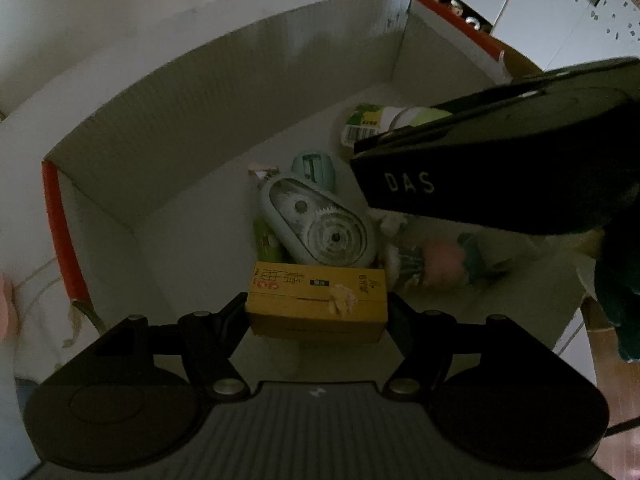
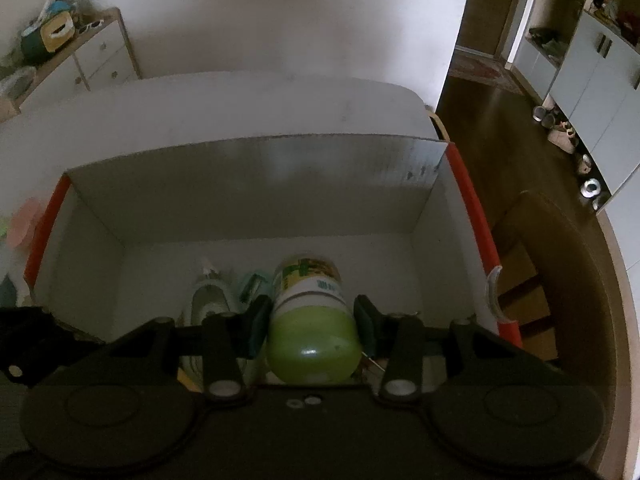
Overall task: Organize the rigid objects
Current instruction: 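Open both tools to release the jar and yellow box into the box, then withdraw both tools toward the pink dish and green glue stick, then grasp the pink heart dish with the right tool while the left tool grasps the glue stick, then carry the pink dish and glue stick over the shoebox and lower them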
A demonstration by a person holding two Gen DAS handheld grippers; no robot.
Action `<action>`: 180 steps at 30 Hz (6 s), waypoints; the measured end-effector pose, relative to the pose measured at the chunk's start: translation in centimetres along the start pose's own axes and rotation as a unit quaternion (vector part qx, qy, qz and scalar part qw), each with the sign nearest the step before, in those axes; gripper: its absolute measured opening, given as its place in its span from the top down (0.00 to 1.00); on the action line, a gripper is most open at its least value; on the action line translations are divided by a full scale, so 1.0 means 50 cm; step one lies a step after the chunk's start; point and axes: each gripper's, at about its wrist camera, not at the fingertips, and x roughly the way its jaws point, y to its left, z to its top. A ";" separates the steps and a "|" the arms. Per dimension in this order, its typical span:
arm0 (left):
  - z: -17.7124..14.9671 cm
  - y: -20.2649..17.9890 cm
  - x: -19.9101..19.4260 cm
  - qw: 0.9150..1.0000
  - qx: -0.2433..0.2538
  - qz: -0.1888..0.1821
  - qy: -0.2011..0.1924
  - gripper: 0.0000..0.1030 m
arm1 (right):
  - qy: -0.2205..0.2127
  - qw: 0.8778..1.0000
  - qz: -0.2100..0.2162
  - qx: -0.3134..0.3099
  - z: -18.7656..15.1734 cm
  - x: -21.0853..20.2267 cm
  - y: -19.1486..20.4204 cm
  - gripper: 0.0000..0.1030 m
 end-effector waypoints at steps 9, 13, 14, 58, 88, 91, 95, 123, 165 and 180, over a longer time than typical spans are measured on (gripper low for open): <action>0.007 -0.013 0.025 1.000 -0.004 0.004 0.024 0.30 | 0.002 1.000 0.011 0.009 0.009 -0.009 -0.011 0.50; 0.009 -0.013 0.026 1.000 -0.009 0.003 0.022 0.30 | -0.001 1.000 0.017 0.006 0.004 -0.016 -0.016 0.48; 0.007 -0.012 0.025 1.000 -0.011 0.001 0.020 0.30 | -0.002 1.000 0.018 0.005 0.004 -0.017 -0.017 0.47; -0.149 0.057 -0.259 0.986 -0.023 -0.057 -0.157 0.30 | -0.106 0.991 0.054 0.058 -0.080 -0.258 0.018 0.09; -0.306 0.462 -0.353 0.965 -0.076 -0.020 -0.251 0.23 | -0.182 0.977 0.092 0.066 -0.092 -0.286 0.367 0.00; -0.317 0.510 -0.348 0.963 -0.083 -0.013 -0.256 0.23 | -0.182 0.976 0.105 0.058 -0.083 -0.272 0.409 0.00; -0.328 0.572 -0.336 0.962 -0.093 -0.006 -0.259 0.23 | -0.182 0.977 0.108 0.039 -0.069 -0.251 0.464 0.00; -0.306 0.751 -0.102 0.970 -0.075 0.012 -0.232 0.23 | -0.094 0.986 0.055 -0.125 0.015 0.013 0.658 0.18; -0.241 0.742 -0.015 0.976 -0.022 0.007 -0.215 0.84 | -0.103 0.984 0.024 -0.144 0.038 0.131 0.683 0.53; -0.277 0.718 -0.108 0.976 -0.058 -0.017 -0.210 0.84 | -0.127 0.987 0.027 -0.092 0.020 0.026 0.671 0.53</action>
